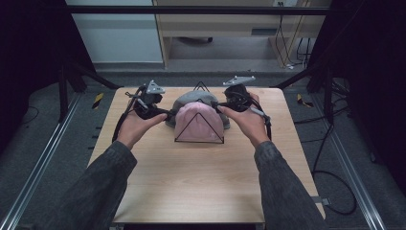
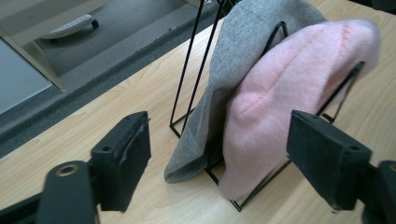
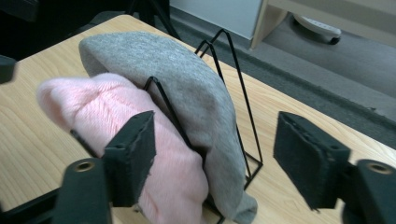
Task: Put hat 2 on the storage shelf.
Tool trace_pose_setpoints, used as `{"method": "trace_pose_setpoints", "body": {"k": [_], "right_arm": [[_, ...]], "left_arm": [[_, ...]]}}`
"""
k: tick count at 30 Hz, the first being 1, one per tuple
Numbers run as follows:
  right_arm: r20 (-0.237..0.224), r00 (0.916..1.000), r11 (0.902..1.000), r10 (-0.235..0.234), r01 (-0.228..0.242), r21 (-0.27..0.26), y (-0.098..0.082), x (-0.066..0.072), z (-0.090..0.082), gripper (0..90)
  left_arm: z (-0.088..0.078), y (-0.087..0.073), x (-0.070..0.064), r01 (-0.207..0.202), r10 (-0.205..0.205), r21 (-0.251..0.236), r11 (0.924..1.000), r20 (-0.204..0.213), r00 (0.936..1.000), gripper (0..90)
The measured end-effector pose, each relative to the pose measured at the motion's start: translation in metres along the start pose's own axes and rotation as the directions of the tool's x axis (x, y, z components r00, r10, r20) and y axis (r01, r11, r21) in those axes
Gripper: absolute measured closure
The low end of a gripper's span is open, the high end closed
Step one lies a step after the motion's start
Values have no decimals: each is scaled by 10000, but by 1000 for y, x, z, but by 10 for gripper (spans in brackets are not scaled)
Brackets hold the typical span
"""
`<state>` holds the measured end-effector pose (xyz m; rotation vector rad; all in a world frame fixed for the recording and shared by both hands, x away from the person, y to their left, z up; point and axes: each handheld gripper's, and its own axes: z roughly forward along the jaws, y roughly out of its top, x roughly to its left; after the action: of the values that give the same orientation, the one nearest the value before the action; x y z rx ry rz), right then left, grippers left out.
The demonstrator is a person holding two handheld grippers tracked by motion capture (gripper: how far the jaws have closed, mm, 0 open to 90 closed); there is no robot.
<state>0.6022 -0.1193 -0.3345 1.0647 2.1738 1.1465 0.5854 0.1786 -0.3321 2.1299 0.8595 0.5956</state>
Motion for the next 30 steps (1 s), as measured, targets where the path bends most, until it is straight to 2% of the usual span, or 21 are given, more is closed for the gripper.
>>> {"method": "trace_pose_setpoints", "body": {"k": [1,4,8,10,13,16,17,21,23,26,30], "right_arm": [[37,10000,10000,34,-34,-13,-1,0,-2,260],[184,9995,9996,243,-240,-156,-6,2,-12,223],[266,9991,9988,319,-308,-375,-12,9,-25,192],[240,9992,9985,308,-297,-470,-17,14,-32,177],[307,9991,9988,294,-282,-407,-25,21,-41,151],[272,9992,9983,276,-262,-525,-34,26,-51,143],[243,9993,9981,275,-261,-556,-39,27,-54,143],[275,9994,9981,227,-211,-576,-61,29,-63,139],[344,9987,9978,377,-357,-561,-72,27,-66,139],[508,9974,9981,520,-502,-354,-89,24,-68,133],[727,9952,9978,661,-655,-101,-110,19,-70,123]], "left_arm": [[-4,-2,-1,131,-129,-117,9998,136,9998,181],[-14,-10,-5,132,-129,-146,9998,249,9996,149],[-24,-29,-14,204,-208,102,9997,348,9992,118],[-26,-42,-21,57,-72,439,9990,349,9994,94],[-32,-60,-30,-8,-3,569,9984,196,9998,88],[-37,-76,-39,-267,258,775,9966,125,9996,74],[-39,-82,-40,-496,490,968,9941,87,9988,73],[-41,-104,-43,-662,656,1438,9874,94,9978,64],[-41,-116,-44,-474,455,1426,9886,168,9988,64],[-40,-132,-43,-385,380,1586,9866,64,9993,61],[-40,-151,-36,87,-90,1570,9876,17,10000,59]]}}
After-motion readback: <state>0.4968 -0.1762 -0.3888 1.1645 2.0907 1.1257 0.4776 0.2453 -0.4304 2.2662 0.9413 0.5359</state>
